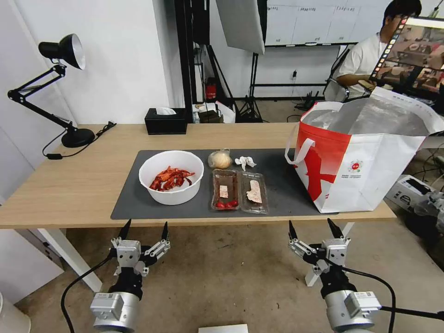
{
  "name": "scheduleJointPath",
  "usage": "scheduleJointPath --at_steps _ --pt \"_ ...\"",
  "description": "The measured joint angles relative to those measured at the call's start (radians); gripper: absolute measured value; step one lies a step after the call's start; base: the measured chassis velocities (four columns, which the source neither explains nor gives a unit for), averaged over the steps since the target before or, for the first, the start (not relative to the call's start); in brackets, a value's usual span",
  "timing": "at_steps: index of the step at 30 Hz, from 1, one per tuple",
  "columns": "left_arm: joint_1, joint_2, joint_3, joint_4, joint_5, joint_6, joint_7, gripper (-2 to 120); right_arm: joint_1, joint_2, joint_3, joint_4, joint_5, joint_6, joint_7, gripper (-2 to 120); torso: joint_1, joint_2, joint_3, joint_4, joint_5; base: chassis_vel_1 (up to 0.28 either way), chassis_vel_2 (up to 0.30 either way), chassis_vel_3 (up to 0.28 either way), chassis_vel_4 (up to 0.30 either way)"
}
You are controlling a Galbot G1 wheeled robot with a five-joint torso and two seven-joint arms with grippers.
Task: Pick up the trash from the table and place it into the takeout bag.
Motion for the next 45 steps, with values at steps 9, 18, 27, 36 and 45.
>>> scheduleJointPath --at_steps 9,18,27,36,45 --pt "0.000 0.000 0.000 0.000 0.000 0.000 0.000 100 0.000 0.000 0.000 0.000 0.000 0.000 0.000 100 0.000 0.000 0.000 0.0000 0.0000 0.000 0.000 0.000 0.000" --pt "-0.026 -0.033 -0.002 0.026 -0.046 0.113 -0.045 100 0.105 -0.095 0.012 -0.039 0.094 -0.142 -0.042 100 0.000 0.000 0.000 0.0001 0.0001 0.000 0.000 0.000 0.000" --pt "-0.059 -0.097 -0.019 0.075 -0.143 0.195 -0.092 100 0.309 -0.278 0.039 -0.118 0.274 -0.416 -0.125 100 0.000 0.000 0.000 0.0004 0.0000 0.000 0.000 0.000 0.000" --pt "-0.047 -0.096 -0.023 0.055 -0.136 0.158 -0.088 100 0.310 -0.300 0.030 -0.099 0.359 -0.390 -0.151 100 0.000 0.000 0.000 0.0000 0.0001 0.000 0.000 0.000 0.000" --pt "-0.057 -0.095 -0.020 0.047 -0.140 0.141 -0.088 100 0.289 -0.297 0.033 -0.089 0.444 -0.365 -0.140 100 0.000 0.000 0.000 0.0000 0.0000 0.000 0.000 0.000 0.000"
